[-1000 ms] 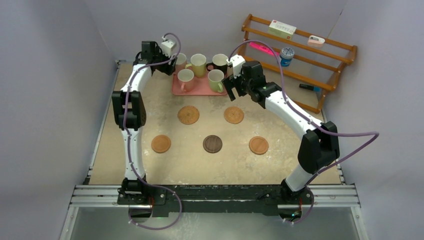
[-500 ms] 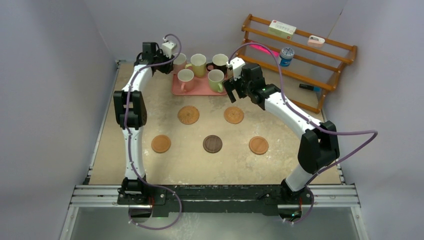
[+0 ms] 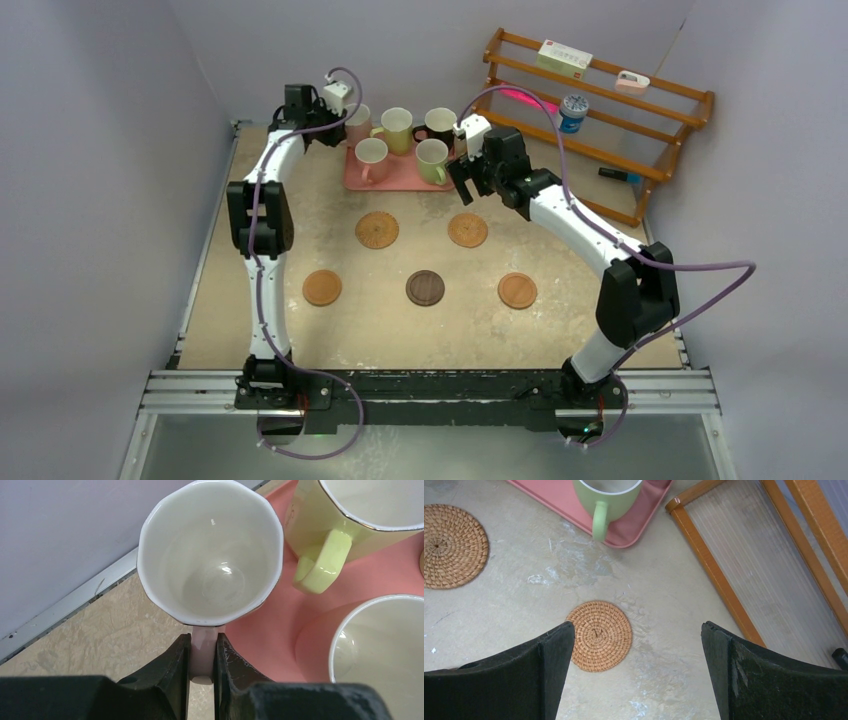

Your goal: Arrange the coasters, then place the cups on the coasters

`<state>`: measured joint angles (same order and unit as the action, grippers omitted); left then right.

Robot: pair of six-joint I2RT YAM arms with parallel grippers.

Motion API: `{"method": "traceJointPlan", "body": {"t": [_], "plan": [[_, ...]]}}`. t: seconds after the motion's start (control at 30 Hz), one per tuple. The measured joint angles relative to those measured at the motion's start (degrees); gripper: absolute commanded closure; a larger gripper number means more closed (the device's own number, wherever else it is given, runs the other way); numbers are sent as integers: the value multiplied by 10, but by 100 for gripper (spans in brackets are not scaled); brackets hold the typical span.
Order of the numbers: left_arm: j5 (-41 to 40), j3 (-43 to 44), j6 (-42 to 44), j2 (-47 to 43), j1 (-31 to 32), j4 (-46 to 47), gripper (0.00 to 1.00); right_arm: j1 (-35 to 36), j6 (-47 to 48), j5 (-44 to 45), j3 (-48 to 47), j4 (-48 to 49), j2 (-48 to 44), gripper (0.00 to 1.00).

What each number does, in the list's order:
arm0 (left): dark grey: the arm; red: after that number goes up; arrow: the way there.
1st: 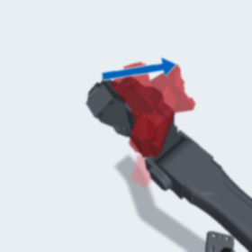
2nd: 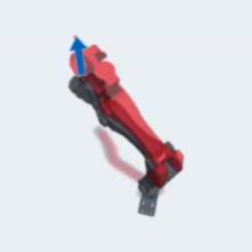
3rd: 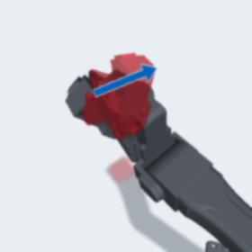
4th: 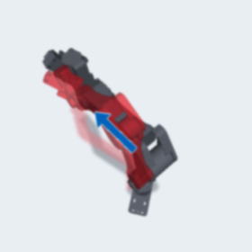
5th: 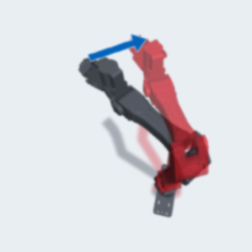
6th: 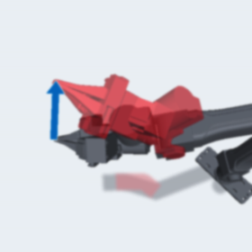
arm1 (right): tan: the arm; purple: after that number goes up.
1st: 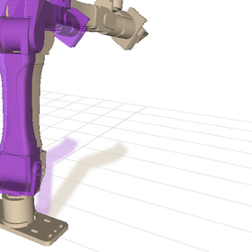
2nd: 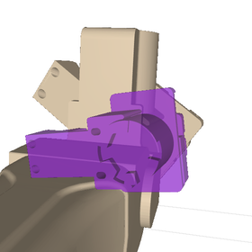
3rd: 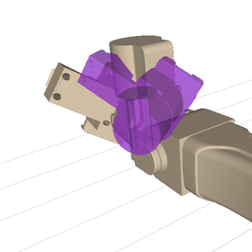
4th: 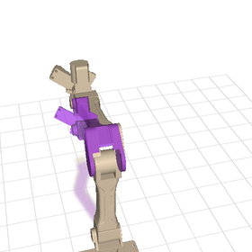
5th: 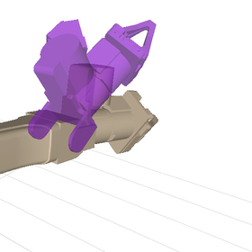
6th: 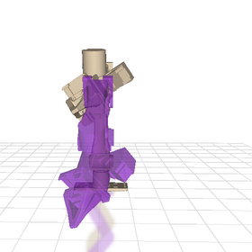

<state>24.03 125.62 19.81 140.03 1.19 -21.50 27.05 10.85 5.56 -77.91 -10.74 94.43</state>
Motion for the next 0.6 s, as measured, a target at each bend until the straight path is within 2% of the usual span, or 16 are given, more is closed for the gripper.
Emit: {"method": "traceJointPlan", "body": {"t": [0.23,0.6], "plan": [[-2,-48,-36,-26,-1,38,100,0,8,12,2,5,0,2],[-2,-156,-66,-193,-5,51,100,0,20,25,4,8,0,2]]}}
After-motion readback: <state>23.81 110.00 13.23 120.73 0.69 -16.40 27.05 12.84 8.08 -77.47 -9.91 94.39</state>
